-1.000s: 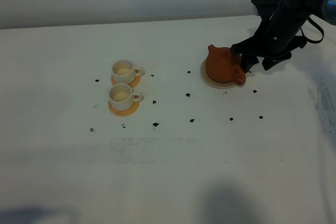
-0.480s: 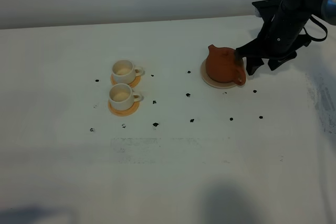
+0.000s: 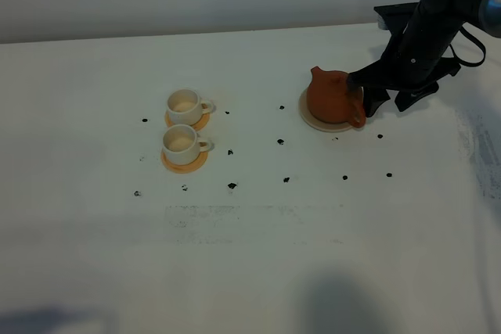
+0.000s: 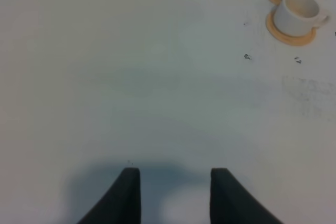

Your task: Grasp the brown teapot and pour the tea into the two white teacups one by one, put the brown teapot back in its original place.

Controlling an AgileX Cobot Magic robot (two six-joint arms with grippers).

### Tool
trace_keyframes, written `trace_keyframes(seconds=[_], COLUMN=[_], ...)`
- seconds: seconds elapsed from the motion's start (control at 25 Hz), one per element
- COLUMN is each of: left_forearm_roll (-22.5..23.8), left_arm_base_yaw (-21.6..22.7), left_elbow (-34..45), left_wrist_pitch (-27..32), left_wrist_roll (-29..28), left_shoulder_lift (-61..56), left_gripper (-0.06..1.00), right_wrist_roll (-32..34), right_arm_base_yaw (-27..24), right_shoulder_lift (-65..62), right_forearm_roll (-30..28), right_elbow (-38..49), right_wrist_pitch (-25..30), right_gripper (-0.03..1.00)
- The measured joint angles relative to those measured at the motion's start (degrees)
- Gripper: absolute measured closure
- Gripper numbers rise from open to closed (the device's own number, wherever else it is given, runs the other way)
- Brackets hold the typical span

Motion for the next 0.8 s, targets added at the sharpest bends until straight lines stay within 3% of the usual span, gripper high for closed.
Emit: trace_keyframes(seconds=[0.8], left_forearm_roll=[0.00], left_arm_base_yaw=[0.00], left_elbow=[0.00], left_wrist_pitch=[0.00], left_wrist_roll=[0.00], left_shoulder_lift=[0.00], left_gripper=[0.64], right_wrist_roll=[0.19], right_arm_base_yaw=[1.79], right_shoulder_lift=[-0.16], right_forearm_roll=[-0.44], right_elbow=[0.00], right_wrist_pitch=[-0.84], right_gripper=[0.45])
